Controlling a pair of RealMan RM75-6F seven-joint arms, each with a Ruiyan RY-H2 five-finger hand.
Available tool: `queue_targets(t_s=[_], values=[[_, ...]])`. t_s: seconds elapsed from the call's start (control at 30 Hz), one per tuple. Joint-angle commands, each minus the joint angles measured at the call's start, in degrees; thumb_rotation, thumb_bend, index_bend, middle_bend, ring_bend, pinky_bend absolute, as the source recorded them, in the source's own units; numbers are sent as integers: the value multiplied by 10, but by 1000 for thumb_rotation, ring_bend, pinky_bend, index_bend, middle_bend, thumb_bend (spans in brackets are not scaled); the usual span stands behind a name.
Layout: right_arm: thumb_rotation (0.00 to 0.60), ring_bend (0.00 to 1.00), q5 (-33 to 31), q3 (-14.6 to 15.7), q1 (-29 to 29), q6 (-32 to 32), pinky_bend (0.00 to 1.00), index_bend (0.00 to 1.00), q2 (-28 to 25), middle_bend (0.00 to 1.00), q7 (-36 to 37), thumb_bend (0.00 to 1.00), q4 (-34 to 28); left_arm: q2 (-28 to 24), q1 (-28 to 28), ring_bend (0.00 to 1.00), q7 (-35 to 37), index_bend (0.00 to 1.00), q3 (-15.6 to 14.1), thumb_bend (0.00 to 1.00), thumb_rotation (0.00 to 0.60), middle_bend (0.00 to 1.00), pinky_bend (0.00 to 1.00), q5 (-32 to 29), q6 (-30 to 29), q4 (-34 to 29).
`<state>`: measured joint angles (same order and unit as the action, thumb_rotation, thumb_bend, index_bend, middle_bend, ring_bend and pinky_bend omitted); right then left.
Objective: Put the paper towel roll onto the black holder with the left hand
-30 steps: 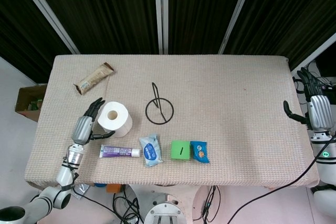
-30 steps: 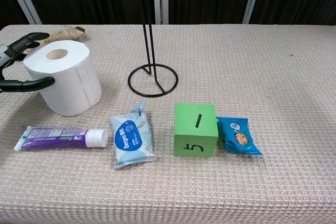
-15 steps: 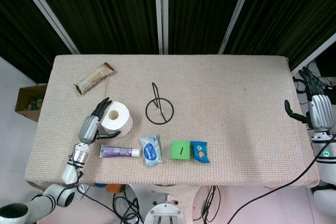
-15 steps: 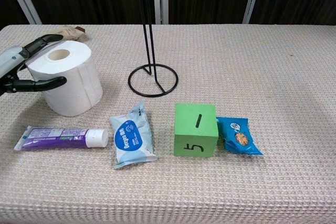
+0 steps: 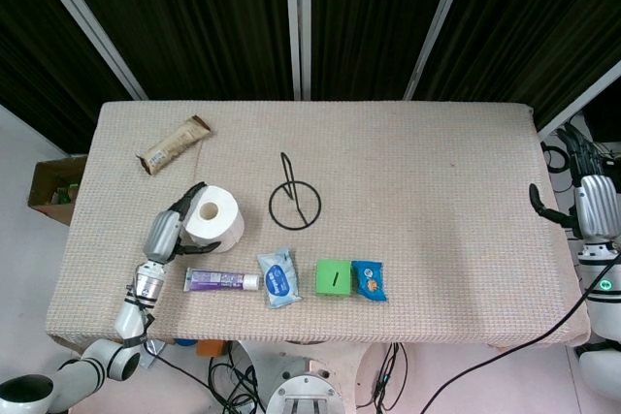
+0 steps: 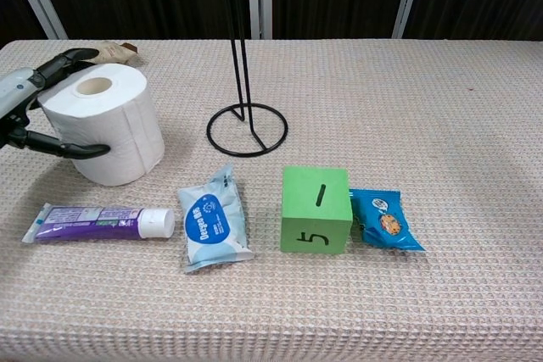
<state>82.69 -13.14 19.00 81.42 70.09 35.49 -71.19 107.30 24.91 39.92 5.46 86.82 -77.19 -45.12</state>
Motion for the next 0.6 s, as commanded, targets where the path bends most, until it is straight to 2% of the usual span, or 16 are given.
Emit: queue_targets(t_s=[0.03,0.2,0.27,0.37,0.47,0.6], values=[[600,0,0,0,0,0,0,0,0,0,1,365,0,0,-2,376,6,52,8,286,600,433,404,-3,-14,-3],[600,0,0,1,-3,2,0,0,1,0,3,368,2,-19,-5,479,15,162,21,293,600,497,513,-1,-48,-29],[600,0,2,2,-5,6,0,0,1,0,4,370,2,-35,-5,495,15,173,27,294,600,499,519,2,-61,-50],[600,0,12,10,-15,23,0,0,4,0,-4,376,11,-74,1,518,7,211,37,293,600,499,518,8,-72,-95],[600,0,25,32,-35,40,0,0,12,0,-30,372,37,-126,9,518,-5,231,56,293,600,499,516,4,-72,-155],[600,0,23,70,-69,33,0,0,18,0,-109,340,59,-219,17,518,-22,237,87,293,600,499,517,-18,-44,-265]])
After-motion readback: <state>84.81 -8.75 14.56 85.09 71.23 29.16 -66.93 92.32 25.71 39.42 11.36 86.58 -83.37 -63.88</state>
